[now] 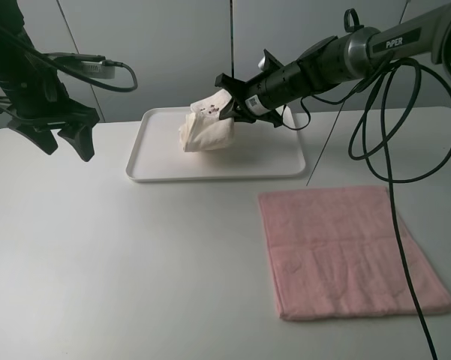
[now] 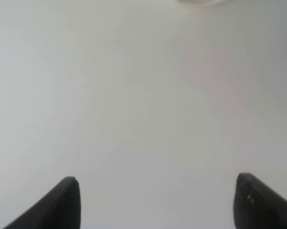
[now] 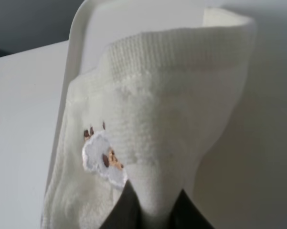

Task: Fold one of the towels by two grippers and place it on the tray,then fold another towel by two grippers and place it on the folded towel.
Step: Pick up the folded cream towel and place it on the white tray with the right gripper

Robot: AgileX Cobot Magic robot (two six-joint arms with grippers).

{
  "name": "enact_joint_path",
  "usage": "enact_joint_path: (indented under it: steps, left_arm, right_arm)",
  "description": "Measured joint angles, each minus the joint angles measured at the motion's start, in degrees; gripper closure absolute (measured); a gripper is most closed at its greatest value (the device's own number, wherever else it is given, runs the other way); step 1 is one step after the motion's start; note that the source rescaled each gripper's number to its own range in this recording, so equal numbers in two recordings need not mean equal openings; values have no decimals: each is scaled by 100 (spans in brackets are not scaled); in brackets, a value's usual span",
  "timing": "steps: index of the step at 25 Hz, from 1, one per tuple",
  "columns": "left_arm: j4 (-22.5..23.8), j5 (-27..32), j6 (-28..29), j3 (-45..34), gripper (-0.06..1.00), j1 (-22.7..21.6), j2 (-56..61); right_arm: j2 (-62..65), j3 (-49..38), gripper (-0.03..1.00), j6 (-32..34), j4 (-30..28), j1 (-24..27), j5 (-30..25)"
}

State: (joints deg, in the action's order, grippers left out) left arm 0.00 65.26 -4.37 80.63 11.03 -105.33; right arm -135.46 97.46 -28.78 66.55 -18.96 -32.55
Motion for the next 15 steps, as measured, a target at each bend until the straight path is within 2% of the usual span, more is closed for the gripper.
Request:
enact_joint_path:
  steps: [9, 11, 12, 14, 15]
  left_arm:
    - [0, 135, -10, 0, 10, 0, 0]
    - [0, 165, -10, 0, 10, 0, 0]
    - [0, 175, -10, 0, 10, 0, 0]
    - [0, 179, -10, 0, 10, 0, 0]
    - [0, 179, -10, 0, 10, 0, 0]
  right_arm:
    - [22, 0, 92, 242, -276, 0, 331]
    - [22, 0, 86, 310, -316, 0, 386]
    - [22, 0, 77, 310, -331, 0, 396]
    - [22, 0, 46, 332, -390, 0, 408]
    - [8, 0, 26, 332, -435, 0, 419]
